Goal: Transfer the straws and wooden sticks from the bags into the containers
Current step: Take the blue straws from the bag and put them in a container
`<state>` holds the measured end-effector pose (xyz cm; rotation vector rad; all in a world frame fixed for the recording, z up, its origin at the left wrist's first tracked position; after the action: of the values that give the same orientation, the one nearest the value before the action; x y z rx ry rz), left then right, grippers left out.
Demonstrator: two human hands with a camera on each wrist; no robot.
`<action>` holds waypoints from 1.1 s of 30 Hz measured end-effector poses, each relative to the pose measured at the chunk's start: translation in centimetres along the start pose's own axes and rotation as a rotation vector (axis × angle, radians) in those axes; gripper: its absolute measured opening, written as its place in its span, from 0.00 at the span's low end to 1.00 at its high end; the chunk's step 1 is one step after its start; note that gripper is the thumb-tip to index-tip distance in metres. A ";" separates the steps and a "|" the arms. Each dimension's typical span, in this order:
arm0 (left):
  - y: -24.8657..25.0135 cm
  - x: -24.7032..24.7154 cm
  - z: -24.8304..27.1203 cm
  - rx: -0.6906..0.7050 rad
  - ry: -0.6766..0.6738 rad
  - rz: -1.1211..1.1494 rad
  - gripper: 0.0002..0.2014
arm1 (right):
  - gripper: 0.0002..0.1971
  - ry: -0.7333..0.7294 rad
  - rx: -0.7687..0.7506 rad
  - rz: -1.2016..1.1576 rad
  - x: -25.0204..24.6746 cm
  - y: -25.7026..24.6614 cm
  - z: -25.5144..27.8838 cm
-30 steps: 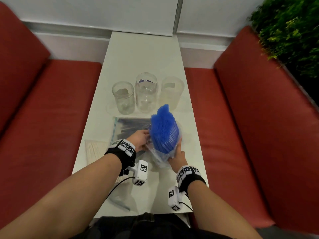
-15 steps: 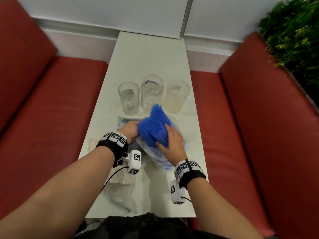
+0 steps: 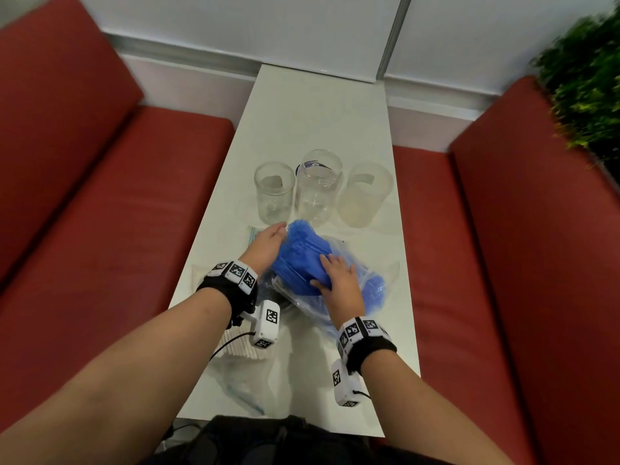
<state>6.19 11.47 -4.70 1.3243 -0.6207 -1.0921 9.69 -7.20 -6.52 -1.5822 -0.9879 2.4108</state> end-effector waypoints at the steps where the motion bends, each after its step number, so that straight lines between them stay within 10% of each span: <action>1: 0.2 0.6 0.1 0.032 -0.055 -0.058 0.21 | 0.29 0.004 -0.023 0.037 0.0 -0.3 0.1; 6: -1.6 2.2 0.1 -0.003 -0.253 -0.383 0.25 | 0.23 -0.050 -0.022 -0.064 -0.4 -1.0 0.6; 13: 1.8 0.6 -0.8 0.123 0.072 -0.294 0.17 | 0.09 -0.006 0.029 -0.222 -2.6 -1.8 0.8; 19: 6.3 1.3 -0.7 0.253 0.005 -0.093 0.15 | 0.09 0.017 0.009 -0.328 -5.1 -5.3 0.6; 33: 7.3 3.9 0.6 -0.087 -0.209 0.488 0.23 | 0.06 0.246 -0.329 -0.915 -20.3 -14.3 1.8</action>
<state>9.23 7.01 1.57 0.9207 -0.9805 -0.8457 13.70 -5.08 17.99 -1.0736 -1.6382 1.4555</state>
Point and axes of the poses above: each hand's wrist, its own z-axis away from the middle knuckle, its own x-axis out of the palm, y = z × x, the point moved 6 cm from there along -z, towards the middle knuckle, and after that the axes turned 11 degrees about x, right-handed, at the moved point
